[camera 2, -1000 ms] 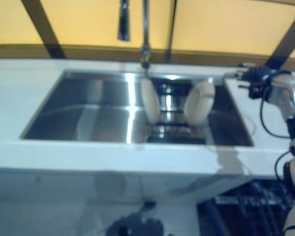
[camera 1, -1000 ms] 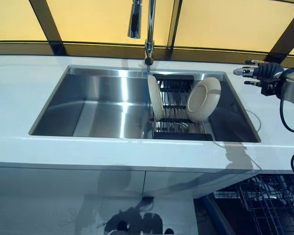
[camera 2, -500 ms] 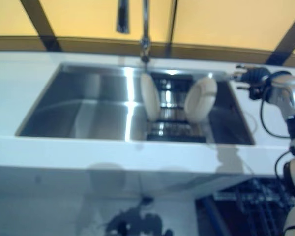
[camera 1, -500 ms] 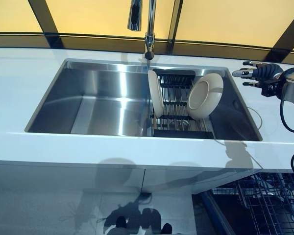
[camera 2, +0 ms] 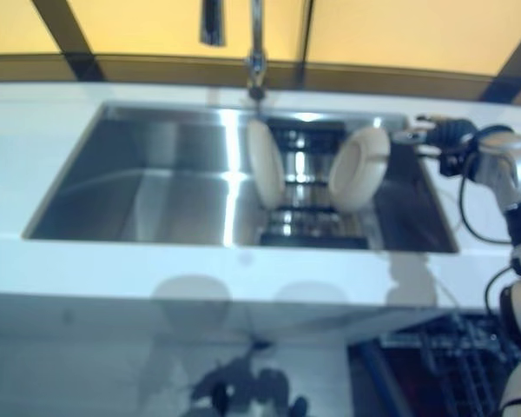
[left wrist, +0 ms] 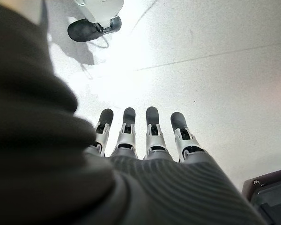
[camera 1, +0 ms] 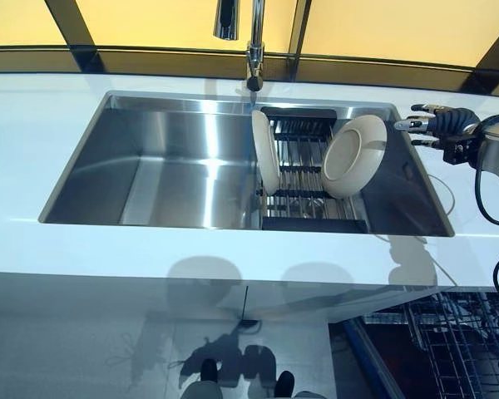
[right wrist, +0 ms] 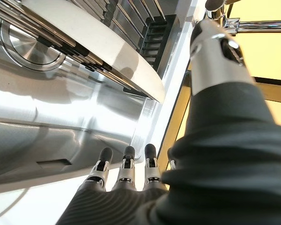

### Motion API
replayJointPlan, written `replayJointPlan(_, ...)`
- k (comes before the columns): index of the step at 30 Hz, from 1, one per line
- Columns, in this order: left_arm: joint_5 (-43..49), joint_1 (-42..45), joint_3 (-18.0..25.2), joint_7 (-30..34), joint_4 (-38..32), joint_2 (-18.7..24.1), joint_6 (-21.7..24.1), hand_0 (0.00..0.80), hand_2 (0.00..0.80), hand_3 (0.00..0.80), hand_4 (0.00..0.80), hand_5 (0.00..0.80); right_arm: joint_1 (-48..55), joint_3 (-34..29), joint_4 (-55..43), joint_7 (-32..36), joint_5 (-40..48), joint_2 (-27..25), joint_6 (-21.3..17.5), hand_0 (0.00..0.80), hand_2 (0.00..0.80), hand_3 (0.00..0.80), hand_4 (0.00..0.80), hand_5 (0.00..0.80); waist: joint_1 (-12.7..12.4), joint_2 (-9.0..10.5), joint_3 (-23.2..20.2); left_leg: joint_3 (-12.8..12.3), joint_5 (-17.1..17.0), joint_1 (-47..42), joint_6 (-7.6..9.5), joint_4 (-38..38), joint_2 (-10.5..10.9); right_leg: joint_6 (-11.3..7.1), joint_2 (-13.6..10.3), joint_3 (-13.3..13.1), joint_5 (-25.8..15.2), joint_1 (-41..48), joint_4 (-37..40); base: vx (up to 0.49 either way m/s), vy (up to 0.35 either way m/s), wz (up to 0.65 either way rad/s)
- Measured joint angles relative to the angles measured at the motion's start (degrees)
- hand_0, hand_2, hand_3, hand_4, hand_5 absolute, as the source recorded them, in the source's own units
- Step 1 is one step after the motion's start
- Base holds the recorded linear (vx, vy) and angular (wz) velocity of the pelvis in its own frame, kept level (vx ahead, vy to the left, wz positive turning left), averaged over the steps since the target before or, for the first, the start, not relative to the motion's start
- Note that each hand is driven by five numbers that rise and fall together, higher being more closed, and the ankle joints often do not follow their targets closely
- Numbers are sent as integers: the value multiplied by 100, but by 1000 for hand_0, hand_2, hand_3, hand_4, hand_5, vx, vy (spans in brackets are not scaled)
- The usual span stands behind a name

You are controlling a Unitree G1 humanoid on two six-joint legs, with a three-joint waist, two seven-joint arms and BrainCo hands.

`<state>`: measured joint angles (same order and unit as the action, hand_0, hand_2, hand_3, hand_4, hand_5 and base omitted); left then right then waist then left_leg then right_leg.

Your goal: Take plates into dishwasher

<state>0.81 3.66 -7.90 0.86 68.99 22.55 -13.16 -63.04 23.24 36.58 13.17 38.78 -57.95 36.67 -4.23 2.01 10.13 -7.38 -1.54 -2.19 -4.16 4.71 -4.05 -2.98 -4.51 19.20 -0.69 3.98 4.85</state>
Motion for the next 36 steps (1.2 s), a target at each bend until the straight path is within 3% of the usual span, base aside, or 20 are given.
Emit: replayJointPlan(36,-183,-3,-214,1,-76,-4,53,0,0,0,0,0,28,-6,-26,-391,138,367,127,0,0,0,0,0,5,-130,193,44,-5,74,0,-11,4,0,-5,26,0,-44,1,-2,1,0)
